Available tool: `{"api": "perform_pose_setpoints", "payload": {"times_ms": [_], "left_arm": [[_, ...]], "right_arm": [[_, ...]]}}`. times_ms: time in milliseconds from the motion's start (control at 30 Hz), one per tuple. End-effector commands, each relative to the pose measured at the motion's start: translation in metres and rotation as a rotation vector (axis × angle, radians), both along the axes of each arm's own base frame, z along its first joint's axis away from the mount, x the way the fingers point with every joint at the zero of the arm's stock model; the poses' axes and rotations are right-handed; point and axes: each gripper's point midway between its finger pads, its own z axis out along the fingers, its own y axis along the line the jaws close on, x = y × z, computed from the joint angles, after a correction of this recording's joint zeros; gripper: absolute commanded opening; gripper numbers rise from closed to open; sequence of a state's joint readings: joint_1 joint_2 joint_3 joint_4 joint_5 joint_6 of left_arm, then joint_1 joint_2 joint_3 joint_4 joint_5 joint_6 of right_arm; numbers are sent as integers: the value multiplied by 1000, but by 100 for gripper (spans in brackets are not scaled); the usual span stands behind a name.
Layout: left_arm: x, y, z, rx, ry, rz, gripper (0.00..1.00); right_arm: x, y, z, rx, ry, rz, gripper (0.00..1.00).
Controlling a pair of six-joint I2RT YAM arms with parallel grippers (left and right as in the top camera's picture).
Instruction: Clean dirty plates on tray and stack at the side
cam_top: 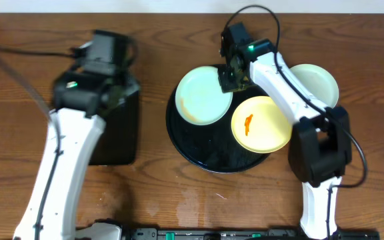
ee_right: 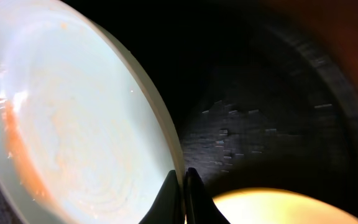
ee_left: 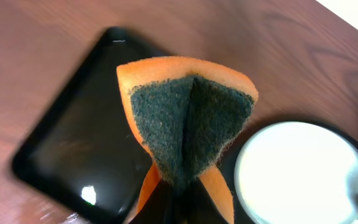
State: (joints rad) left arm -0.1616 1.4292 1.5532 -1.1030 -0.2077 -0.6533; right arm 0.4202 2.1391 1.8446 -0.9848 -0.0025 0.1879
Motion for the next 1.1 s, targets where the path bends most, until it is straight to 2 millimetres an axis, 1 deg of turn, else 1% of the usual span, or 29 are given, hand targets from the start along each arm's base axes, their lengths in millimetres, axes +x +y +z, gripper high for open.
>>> {"api": "perform_pose_setpoints", "payload": {"times_ms": [0, 67, 133, 200, 267, 367, 433, 533, 667, 800, 933, 1033, 1067], "left_arm": [[-16, 31, 3, 5, 27, 69, 8], [-26, 49, 0, 5, 65, 116, 7], [-34, 61, -4, 6, 103, 135, 8], [-39, 65, -8, -16, 131, 121, 8], [-41, 66, -11, -56, 142, 107, 7], [-41, 67, -11, -81, 144, 97, 7], [-42, 69, -12, -83, 146, 101, 8], [-43, 68, -12, -84, 153, 98, 7], [-46, 68, -13, -85, 164, 98, 7], [-48, 68, -14, -85, 171, 98, 7], [-48, 68, -14, -85, 171, 99, 7], [-48, 68, -14, -85, 171, 99, 8], [-48, 68, -14, -85, 171, 99, 8]], "right_arm": [[10, -8, 70, -111, -210, 33, 1], [9, -14, 96, -209, -300, 44, 1], [6, -17, 122, -308, -392, 44, 1], [3, -18, 149, -409, -486, 46, 1], [-1, -15, 176, -521, -584, 58, 1], [-8, -3, 201, -679, -674, 138, 1], [-14, 12, 208, -766, -692, 256, 1], [-22, 34, 211, -820, -704, 391, 1], [-26, 45, 214, -848, -719, 456, 1], [-23, 43, 221, -869, -741, 422, 1], [-20, 36, 221, -875, -734, 410, 1], [-16, 31, 220, -838, -737, 357, 1], [-14, 29, 217, -806, -730, 346, 1]]}}
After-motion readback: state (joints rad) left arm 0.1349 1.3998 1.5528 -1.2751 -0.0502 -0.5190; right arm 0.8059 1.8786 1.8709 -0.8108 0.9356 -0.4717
